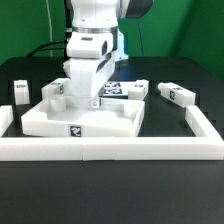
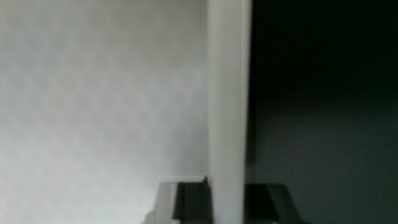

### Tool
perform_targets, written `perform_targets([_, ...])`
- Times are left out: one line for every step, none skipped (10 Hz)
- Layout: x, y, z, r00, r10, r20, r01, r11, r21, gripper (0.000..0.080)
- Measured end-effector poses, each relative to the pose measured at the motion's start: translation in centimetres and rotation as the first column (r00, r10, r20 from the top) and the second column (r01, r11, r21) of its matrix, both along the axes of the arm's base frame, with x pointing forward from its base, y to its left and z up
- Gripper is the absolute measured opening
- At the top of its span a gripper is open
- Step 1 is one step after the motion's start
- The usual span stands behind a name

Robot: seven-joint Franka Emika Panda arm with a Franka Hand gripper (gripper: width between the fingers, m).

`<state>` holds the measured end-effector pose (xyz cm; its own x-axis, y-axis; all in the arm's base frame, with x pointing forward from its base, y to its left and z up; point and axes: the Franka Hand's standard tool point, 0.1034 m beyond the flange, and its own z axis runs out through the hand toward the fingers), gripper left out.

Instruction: Assemble desk

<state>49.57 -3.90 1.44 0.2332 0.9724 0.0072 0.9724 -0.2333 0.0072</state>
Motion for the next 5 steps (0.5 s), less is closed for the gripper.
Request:
perform_targets([1.6, 1.8, 0.2, 0.999, 0.040, 0.021, -0.040, 0.999, 0.008, 0.0055])
perform_targets([2.6, 3.7, 0.1, 0.998, 0.057, 0.032, -0.058, 0.998, 0.020, 0.0055])
perform_targets([3.4, 5.3, 0.1, 0.996, 0.078, 0.041, -0.079, 0.996, 0.029, 0.0055])
perform_targets([3.7, 6.5, -0.1, 0.995, 0.095, 0.042, -0.096, 0.995, 0.035, 0.0055])
perform_targets([3.6, 7.0, -0.3, 0.995, 0.091, 0.030, -0.093, 0.995, 0.037, 0.0055])
